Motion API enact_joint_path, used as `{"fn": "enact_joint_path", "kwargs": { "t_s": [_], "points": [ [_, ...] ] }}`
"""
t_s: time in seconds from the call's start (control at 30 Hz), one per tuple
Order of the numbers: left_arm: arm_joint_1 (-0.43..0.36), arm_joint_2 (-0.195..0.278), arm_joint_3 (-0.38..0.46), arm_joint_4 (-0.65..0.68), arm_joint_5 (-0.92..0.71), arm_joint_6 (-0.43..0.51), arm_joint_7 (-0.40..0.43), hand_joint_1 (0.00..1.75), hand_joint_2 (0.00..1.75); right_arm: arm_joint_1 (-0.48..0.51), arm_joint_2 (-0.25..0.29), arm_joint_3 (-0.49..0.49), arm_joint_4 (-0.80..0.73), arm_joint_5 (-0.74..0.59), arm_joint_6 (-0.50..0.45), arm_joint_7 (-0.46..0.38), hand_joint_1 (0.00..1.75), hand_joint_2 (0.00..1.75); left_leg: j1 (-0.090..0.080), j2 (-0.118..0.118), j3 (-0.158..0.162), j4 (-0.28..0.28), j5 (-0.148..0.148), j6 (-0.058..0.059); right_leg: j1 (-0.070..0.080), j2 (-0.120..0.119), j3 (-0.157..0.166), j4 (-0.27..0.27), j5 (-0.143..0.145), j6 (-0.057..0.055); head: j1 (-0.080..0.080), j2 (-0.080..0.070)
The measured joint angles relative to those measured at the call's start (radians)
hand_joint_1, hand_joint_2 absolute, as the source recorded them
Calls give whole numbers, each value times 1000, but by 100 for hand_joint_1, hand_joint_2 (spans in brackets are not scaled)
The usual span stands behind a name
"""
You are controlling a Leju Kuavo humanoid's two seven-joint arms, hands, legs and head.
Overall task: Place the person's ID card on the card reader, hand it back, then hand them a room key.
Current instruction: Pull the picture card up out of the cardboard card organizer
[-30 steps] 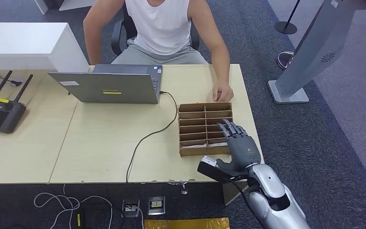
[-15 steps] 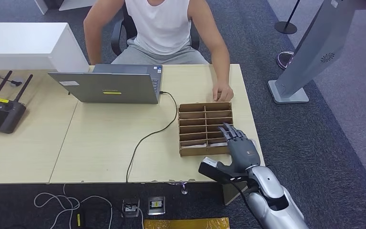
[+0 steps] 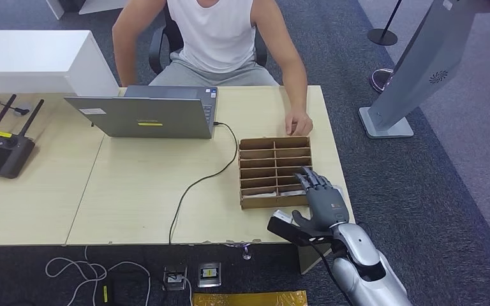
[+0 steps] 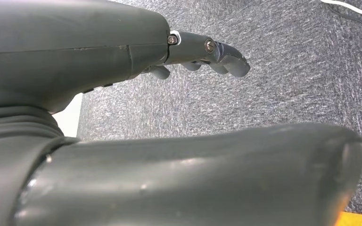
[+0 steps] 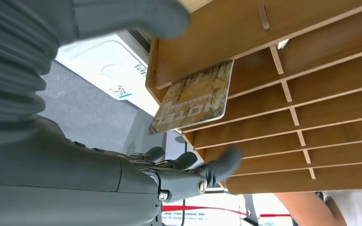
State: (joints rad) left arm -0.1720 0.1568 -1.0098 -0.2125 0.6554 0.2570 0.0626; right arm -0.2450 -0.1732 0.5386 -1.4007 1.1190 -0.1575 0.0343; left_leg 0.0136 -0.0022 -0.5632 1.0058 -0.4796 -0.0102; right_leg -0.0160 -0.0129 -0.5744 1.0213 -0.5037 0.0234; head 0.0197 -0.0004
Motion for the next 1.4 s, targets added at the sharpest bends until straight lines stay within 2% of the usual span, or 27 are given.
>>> {"fn": "enact_joint_path", "kwargs": {
  "t_s": [0.8, 1.13, 1.27, 1.4],
  "points": [
    [0, -3, 0, 0, 1, -6, 0, 0, 0, -1, 0, -11, 23, -56, -11, 41, 175, 175, 0, 0, 1, 0, 0, 0, 0, 0, 0, 0, 0, 0, 0, 0],
    [0, -3, 0, 0, -1, -6, 0, 0, 0, -1, 0, -13, 27, -53, -47, 33, 175, 175, 0, 0, 0, 0, 0, 0, 0, 0, 0, 0, 0, 0, 0, 0],
    [1, -3, 0, 0, -9, -4, -6, 0, 0, -36, 0, -33, 18, -52, -63, 20, 175, 175, 0, 0, 0, 0, 0, 0, 0, 1, 0, 0, 0, 0, 0, 0],
    [0, -3, 0, 0, -18, 0, -15, 0, 0, -117, 0, -84, -18, -55, -39, 3, 175, 175, 0, 1, 1, 0, 0, 0, 0, 1, 0, 0, 1, 0, 0, 0]
  ]
}}
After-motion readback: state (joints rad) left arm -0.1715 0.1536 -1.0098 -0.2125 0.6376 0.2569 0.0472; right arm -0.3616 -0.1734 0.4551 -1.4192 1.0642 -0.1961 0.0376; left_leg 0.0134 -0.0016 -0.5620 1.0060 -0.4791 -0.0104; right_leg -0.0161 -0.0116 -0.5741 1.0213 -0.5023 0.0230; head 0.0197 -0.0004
